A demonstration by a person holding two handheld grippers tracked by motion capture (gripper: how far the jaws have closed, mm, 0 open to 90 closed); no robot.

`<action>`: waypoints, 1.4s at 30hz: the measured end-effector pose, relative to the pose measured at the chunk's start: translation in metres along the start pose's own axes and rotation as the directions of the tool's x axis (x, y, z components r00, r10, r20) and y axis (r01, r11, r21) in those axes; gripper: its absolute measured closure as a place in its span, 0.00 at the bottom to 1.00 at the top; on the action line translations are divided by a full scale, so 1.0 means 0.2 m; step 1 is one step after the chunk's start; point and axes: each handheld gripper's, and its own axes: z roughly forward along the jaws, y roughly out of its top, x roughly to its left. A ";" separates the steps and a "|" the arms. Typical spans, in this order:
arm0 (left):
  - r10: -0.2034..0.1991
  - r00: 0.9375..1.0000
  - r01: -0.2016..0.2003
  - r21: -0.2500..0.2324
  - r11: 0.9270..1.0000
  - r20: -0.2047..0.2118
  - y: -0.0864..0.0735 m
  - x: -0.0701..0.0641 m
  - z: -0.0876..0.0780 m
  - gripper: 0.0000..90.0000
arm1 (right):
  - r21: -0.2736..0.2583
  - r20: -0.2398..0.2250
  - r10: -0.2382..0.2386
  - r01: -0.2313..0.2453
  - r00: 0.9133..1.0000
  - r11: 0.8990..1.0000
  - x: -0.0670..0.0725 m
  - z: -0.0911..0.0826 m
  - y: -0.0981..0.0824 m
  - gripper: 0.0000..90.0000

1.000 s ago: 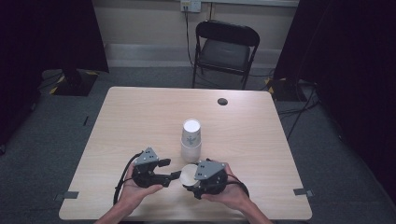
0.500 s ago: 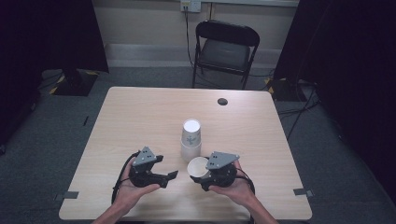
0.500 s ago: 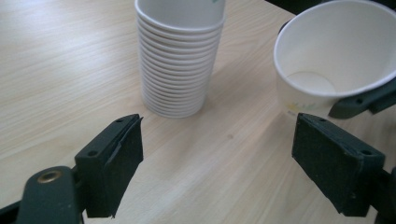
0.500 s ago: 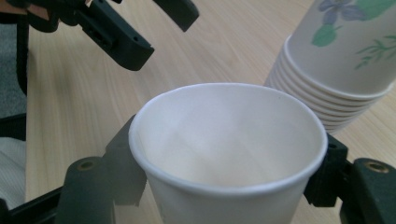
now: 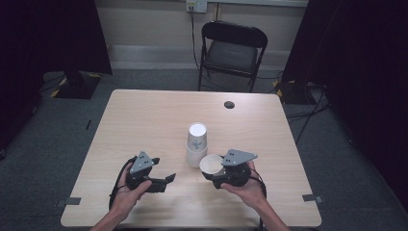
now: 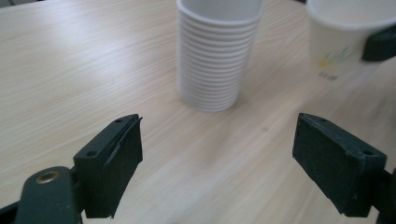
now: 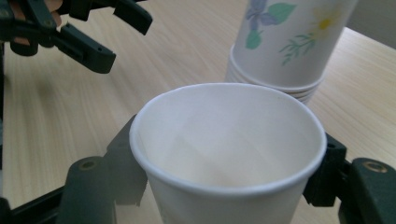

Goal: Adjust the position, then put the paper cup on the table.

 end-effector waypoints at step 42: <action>-0.008 0.996 0.013 0.049 0.999 -0.086 -0.03 0.09 0.07 0.20 | -0.119 0.251 0.265 -0.242 0.931 0.963 -0.46 -0.04 -0.07 0.36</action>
